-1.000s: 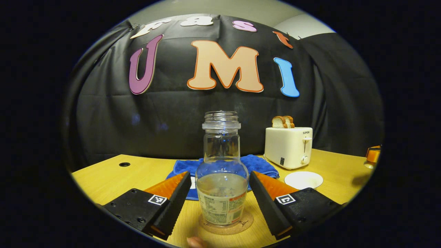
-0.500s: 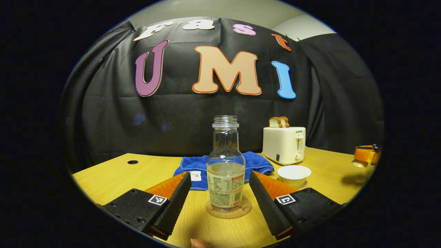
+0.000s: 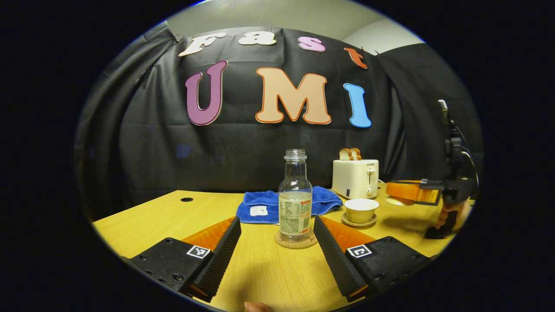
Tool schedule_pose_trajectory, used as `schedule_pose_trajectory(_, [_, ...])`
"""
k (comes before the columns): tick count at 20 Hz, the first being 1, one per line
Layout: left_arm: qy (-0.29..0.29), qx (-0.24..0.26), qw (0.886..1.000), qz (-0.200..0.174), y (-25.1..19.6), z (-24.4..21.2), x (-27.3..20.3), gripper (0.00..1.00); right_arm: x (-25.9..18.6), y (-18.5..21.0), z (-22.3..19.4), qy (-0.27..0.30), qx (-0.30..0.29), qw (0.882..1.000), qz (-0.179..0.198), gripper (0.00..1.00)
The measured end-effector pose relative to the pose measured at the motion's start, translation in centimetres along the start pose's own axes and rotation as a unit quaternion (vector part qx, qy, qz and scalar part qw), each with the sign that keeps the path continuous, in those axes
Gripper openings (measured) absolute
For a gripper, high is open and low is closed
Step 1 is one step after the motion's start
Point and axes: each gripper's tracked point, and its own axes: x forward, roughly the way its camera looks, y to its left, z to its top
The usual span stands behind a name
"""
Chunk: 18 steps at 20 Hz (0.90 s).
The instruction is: Open the teacup lid with one hand, grasp the water bottle and pour water into the teacup with the other hand; after pouring, place the water bottle on the coaster and then close the teacup lid.
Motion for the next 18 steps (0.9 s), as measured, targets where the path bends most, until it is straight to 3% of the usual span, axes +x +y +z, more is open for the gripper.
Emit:
schedule_pose_trajectory(7, [0.0,0.001,1.0,0.009,0.9,0.1,-1.5,0.98,6.0,0.5,-0.5,0.024,-0.02,0.999,-0.017,0.26])
schedule_pose_trajectory(18, [0.0,0.001,1.0,0.009,1.0,0.0,-1.9,0.98,7.3,0.7,-3.3,0.042,-0.038,0.998,-0.021,0.27])
